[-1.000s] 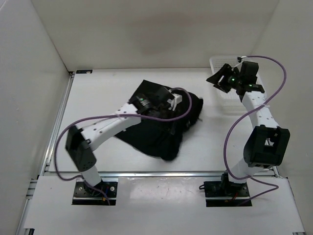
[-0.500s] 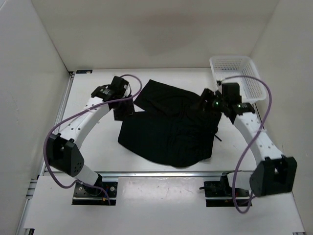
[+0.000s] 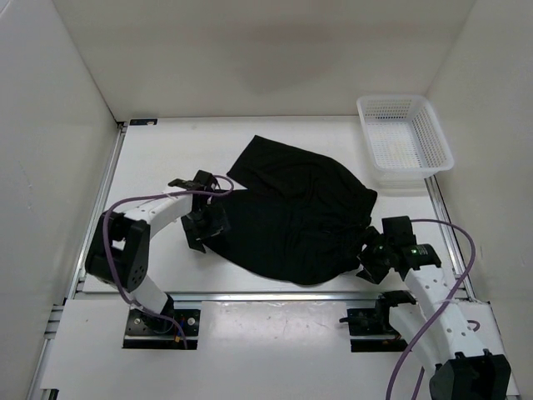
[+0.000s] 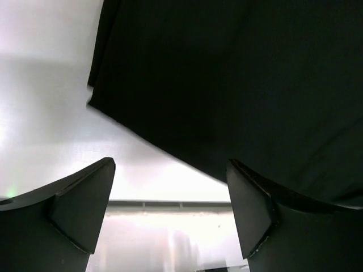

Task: Fold and stack the shorts
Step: Flatten the shorts out

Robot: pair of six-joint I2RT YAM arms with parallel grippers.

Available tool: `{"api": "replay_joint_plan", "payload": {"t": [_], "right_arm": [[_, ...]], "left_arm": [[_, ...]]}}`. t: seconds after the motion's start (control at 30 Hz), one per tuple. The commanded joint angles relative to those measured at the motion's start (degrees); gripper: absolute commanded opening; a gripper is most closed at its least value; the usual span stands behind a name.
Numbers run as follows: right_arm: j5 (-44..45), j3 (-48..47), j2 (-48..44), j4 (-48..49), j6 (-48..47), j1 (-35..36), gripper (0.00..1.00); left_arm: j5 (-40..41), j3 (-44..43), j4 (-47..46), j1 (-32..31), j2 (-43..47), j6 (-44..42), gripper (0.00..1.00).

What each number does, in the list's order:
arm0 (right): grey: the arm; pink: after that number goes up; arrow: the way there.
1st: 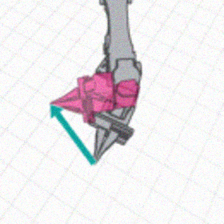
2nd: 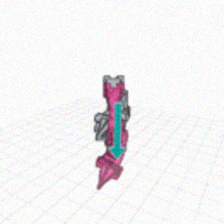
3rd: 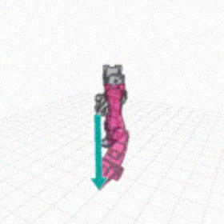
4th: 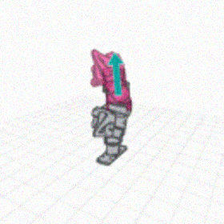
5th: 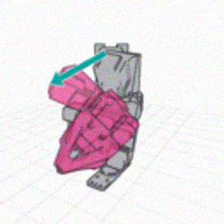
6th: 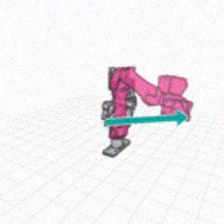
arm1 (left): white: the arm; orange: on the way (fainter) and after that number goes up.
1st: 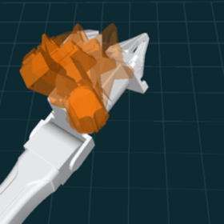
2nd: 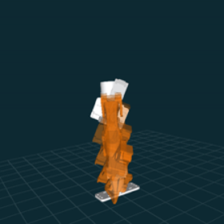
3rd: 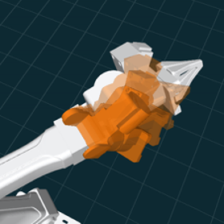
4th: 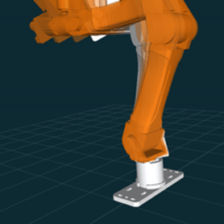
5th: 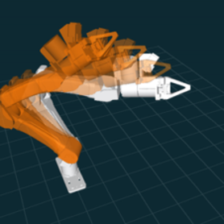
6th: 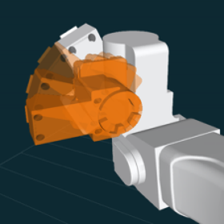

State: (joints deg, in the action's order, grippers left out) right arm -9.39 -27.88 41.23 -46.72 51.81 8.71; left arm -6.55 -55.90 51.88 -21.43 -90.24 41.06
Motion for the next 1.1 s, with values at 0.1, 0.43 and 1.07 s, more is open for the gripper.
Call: {"api": "replay_joint_plan", "payload": {"t": [0.1,0.43,1.07], "right_arm": [[2.9,1.4,0.6,-0.5,3.0,-0.2,0.78],[5.3,1.6,11.8,16.0,-2.1,-0.2,0.0],[6.6,-7.4,6.2,7.9,-8.1,0.3,0.0]], "left_arm": [[1.7,-3.9,-3.9,1.6,-5.8,-0.6,0.85],[1.5,-10.3,-4.4,3.0,-12.2,-3.8,0.1],[5.3,-27.3,14.1,10.7,-2.7,-13.1,0.45]]}}
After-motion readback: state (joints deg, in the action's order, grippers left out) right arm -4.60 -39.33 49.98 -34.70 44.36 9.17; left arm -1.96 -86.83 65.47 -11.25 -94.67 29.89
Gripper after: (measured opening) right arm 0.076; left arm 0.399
